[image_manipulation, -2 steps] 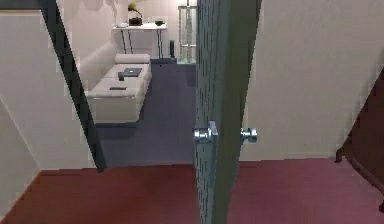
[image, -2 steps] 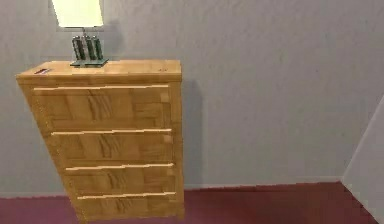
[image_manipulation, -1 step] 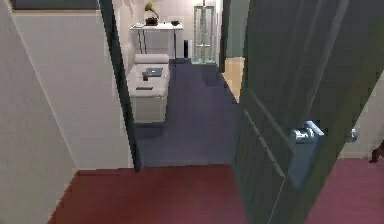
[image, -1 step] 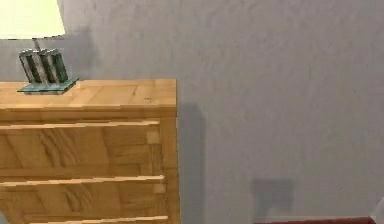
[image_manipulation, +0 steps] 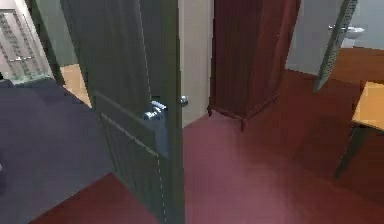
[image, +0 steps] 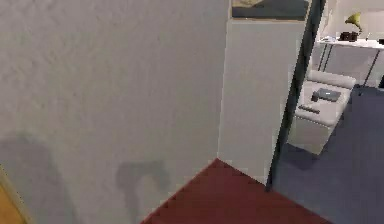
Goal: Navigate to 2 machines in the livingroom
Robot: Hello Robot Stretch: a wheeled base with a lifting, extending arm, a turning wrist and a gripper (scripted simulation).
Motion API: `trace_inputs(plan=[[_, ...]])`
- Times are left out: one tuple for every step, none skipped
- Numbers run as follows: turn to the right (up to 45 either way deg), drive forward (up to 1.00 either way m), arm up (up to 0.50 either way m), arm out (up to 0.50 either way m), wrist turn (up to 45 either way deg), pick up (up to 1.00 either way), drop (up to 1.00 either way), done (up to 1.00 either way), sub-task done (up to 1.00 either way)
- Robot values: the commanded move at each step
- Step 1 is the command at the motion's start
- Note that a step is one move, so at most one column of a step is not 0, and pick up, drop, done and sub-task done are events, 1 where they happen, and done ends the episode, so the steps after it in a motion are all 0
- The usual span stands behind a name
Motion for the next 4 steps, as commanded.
trace_inputs(plan=[[45.0, 0.0, 0.0, 0.0, 0.0, 0.0, 0.0, 0.0, 0.0], [0.0, 0.3, 0.0, 0.0, 0.0, 0.0, 0.0, 0.0, 0.0], [0.0, 1.0, 0.0, 0.0, 0.0, 0.0, 0.0, 0.0, 0.0], [-15.0, 0.0, 0.0, 0.0, 0.0, 0.0, 0.0, 0.0, 0.0]])
